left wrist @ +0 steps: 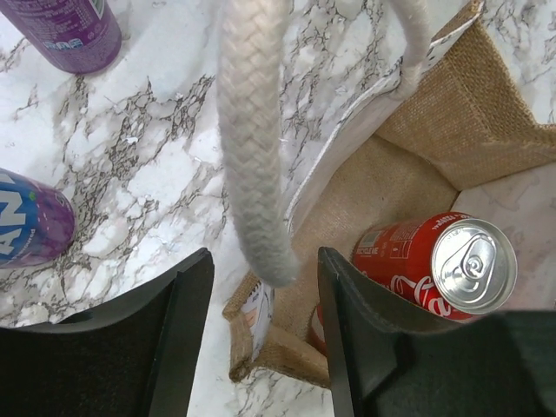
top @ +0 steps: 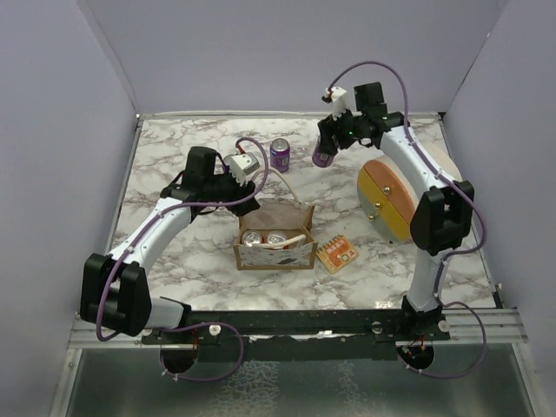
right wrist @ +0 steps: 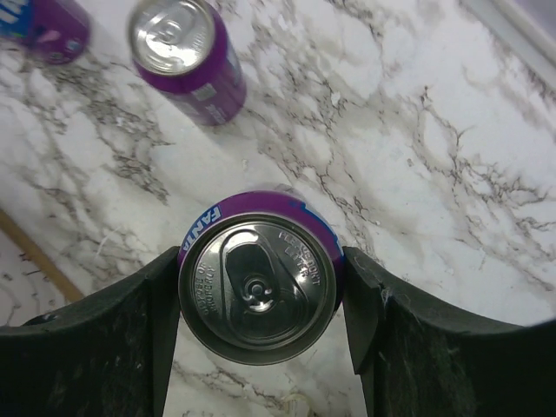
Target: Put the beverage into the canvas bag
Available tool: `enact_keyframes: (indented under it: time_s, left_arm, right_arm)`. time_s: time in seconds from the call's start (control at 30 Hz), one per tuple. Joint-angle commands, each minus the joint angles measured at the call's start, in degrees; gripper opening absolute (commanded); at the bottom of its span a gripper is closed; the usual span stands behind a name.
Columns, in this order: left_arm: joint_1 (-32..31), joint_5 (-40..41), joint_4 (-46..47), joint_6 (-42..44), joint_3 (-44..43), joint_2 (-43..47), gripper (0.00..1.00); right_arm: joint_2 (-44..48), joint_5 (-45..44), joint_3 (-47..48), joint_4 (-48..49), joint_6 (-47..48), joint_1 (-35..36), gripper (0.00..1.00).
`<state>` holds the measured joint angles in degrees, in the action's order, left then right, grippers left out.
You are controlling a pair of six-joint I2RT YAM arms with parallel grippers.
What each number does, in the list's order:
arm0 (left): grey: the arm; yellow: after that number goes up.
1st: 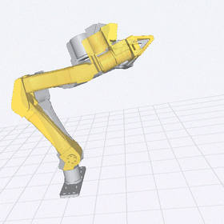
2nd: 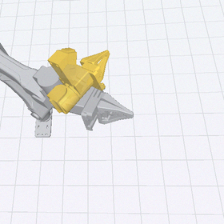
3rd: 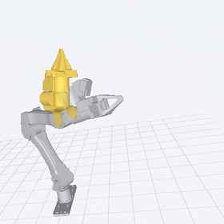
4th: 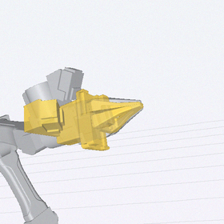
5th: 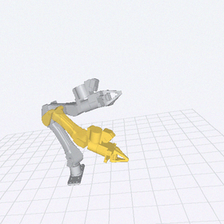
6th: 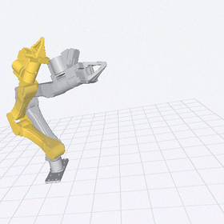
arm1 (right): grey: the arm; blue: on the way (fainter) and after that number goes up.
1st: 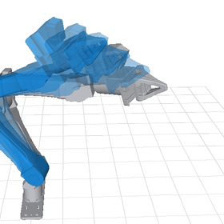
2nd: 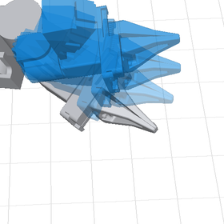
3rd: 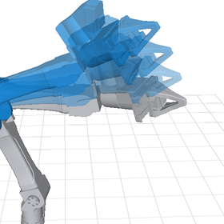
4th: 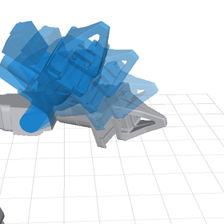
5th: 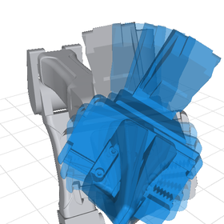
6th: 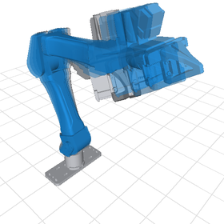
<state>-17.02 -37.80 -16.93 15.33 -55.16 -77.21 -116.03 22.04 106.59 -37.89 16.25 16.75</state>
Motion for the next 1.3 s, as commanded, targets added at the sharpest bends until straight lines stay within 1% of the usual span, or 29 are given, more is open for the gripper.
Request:
enact_keyframes:
  time_s: [0.0,0.13,0.23,0.4,0.5,0.67,0.8,0.87,0.97,1.13,1.27]
  left_arm:
    - [-0.3,1.43,-3.05,3.09,-3.56,2.89,0.58]
    - [-0.3,3.21,-4.31,4.46,-4.88,5.5,0.74]
    - [-0.32,4.51,-5.54,5.05,-4.89,8.05,0.82]
    - [-0.29,6.28,-9.68,4.85,-2.69,11.54,0.83]
    - [-0.28,4.44,-13.06,6.59,-1.04,13.77,0.83]
    - [-0.22,3.6,-13.63,5.95,2.72,15.08,0.79]
    - [-0.21,1.44,-12.88,4.4,4.03,13.56,0.69]
    - [-0.22,0.92,-12.71,3.77,4.09,12.56,0.66]
    - [-0.21,1.38,-12.57,2.98,4.54,11.67,0.6]
    - [0.11,1.77,-10.7,1.81,6.71,13.42,0.46]
    - [0.69,1.26,-10.02,1.66,8.2,14.54,0.4]
  right_arm:
    - [13.17,8.79,-2.18,2.3,2.7,-0.41,0.26]
    - [21.09,15.02,-6.83,2.21,4.36,-0.33,0.24]
    - [26.29,20.08,-10.0,2.62,3.89,-0.17,0.24]
    - [32.73,28.53,-14.88,2.87,4.88,1.79,0.22]
    - [36.59,34.02,-19.46,4.41,7.04,3.41,0.22]
    - [38.14,34.73,-24.95,7.2,8.34,8.94,0.2]
    - [37.19,32.63,-27.62,9.63,8.23,13.83,0.18]
    - [36.46,30.95,-28.47,11.19,8.29,15.69,0.17]
    - [34.91,29.8,-29.36,13.46,7.67,16.94,0.15]
    - [32.56,29.3,-31.31,17.29,8.87,19.51,0.13]
    - [30.31,27.41,-31.99,20.31,8.59,21.7,0.11]
